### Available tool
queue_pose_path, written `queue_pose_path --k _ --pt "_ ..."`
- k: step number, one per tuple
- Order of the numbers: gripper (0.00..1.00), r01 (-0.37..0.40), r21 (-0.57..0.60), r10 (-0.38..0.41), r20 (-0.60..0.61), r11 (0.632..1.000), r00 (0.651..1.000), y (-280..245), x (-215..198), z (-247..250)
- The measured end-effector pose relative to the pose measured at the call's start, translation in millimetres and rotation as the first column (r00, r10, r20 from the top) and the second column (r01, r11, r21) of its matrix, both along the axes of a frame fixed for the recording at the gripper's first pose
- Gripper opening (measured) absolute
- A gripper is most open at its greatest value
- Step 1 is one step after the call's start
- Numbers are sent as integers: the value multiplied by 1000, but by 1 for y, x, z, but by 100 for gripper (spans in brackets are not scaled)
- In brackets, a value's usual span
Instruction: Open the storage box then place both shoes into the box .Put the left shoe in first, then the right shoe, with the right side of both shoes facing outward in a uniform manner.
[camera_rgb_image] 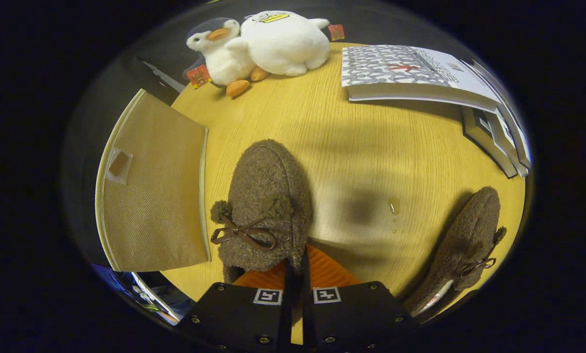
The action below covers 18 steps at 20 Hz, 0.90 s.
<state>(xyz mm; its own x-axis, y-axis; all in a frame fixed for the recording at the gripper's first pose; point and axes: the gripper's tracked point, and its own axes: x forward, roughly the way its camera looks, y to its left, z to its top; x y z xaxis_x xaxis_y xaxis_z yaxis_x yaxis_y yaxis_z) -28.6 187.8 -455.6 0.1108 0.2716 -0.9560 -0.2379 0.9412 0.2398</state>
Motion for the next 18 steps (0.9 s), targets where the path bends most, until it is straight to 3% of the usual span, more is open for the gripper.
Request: queue_pose_path --k 1,6,14,18 --pt "1 3 -5 -3 -7 1000 1000 1 -2 -1" --pt "0 -9 -20 10 16 1000 1000 3 -5 26" --pt "0 10 73 -13 34 997 999 20 7 114" --pt "0 -23 103 16 70 994 997 39 14 160"
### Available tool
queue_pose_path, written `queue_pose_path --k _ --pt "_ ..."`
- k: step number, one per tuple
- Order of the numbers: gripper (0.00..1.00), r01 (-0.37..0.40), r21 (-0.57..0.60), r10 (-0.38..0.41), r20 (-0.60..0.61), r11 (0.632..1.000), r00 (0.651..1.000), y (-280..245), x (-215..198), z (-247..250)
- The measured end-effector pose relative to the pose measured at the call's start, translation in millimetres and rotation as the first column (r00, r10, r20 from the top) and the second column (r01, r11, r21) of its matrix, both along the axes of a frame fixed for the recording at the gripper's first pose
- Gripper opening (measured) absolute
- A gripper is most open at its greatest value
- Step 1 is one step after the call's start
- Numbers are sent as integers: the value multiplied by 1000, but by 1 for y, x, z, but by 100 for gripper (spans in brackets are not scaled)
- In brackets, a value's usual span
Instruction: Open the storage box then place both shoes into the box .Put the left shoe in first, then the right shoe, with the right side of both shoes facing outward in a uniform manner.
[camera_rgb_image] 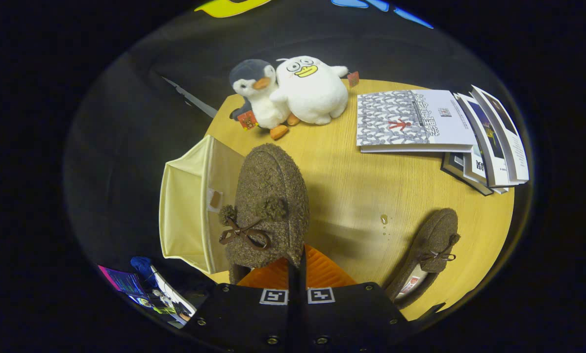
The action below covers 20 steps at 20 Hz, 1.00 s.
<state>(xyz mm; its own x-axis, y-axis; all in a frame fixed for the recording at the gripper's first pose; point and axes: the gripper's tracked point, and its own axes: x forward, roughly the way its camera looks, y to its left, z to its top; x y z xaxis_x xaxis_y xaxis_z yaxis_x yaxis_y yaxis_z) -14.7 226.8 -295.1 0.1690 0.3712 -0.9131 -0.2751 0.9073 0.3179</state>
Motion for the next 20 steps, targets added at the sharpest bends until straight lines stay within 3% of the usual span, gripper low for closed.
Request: queue_pose_path --k 5,10,16,20 --pt "0 -105 55 102 58 993 993 58 13 44" --pt "0 -251 45 247 83 967 965 119 22 49" --pt "0 -410 -9 410 30 912 911 190 7 10" --pt "0 -488 -98 489 -24 867 872 210 -2 -38"
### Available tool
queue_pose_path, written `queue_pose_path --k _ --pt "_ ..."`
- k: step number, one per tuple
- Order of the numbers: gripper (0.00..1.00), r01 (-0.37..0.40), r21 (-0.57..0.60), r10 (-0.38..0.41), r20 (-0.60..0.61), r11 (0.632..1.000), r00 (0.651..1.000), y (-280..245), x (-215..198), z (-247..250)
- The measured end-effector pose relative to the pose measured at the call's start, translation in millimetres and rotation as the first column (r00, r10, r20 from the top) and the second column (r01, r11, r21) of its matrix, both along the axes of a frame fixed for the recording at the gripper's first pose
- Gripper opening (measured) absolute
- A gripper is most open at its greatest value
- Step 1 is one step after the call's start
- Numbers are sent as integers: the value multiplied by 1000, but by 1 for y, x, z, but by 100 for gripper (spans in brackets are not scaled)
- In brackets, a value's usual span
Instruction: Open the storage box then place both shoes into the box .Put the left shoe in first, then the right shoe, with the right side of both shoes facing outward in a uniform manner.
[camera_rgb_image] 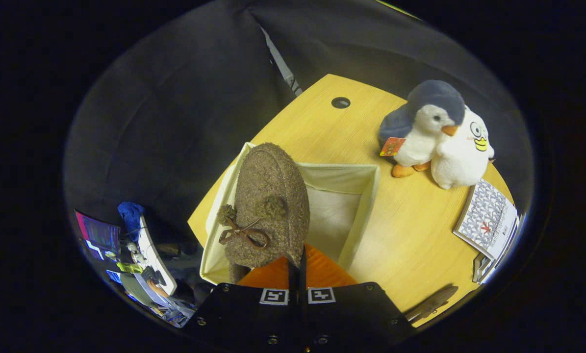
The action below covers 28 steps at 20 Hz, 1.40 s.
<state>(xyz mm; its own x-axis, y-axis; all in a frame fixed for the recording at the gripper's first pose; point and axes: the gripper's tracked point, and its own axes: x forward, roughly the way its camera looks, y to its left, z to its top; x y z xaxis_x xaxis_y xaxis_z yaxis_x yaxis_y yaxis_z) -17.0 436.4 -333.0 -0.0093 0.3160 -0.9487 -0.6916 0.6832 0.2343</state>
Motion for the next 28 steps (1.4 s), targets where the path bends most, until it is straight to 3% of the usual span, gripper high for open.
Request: queue_pose_path --k 7,12,15,18,19,22,23,27,28 --pt "1 -54 -145 48 -40 988 998 16 -9 -72" --pt "3 -51 -168 42 -55 984 998 25 -18 -97" --pt "22 -54 -166 49 -33 985 998 18 -13 -92" --pt "28 -10 -137 6 -32 991 999 14 -11 -76" --pt "41 -1 -122 -3 -37 993 999 14 -11 -69" --pt "49 15 -34 -17 -42 999 999 22 -12 -39" --pt "61 24 -8 -25 -42 1000 999 24 -11 -28" --pt "79 53 45 -53 1 998 999 14 0 17" --pt "79 64 68 -64 -4 996 998 12 -2 26"
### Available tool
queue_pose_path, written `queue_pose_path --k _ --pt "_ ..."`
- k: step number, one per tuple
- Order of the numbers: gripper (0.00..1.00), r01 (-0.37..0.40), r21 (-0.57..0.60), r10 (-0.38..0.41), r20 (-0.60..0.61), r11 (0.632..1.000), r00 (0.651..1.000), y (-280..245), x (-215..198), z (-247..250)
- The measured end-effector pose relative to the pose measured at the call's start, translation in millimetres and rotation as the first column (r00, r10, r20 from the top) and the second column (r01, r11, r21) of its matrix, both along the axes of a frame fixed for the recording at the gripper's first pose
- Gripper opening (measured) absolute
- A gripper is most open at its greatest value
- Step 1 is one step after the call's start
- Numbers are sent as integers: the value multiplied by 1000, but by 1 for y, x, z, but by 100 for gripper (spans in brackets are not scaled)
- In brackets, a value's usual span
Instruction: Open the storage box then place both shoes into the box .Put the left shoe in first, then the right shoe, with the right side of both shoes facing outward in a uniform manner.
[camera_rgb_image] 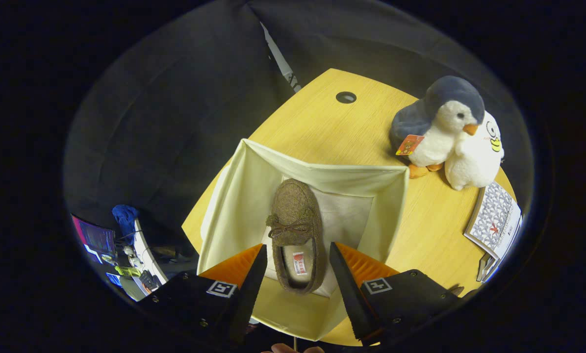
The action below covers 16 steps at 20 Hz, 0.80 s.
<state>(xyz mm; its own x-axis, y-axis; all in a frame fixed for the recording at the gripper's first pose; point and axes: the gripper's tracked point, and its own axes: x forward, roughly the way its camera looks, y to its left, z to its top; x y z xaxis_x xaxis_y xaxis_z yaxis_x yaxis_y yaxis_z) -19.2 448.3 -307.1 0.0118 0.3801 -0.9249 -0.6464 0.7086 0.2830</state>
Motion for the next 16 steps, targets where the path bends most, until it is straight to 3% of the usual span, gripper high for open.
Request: queue_pose_path --k 7,16 --pt "79 122 96 -124 12 988 992 -63 12 57" --pt "79 348 84 -350 1 934 937 -192 19 61"
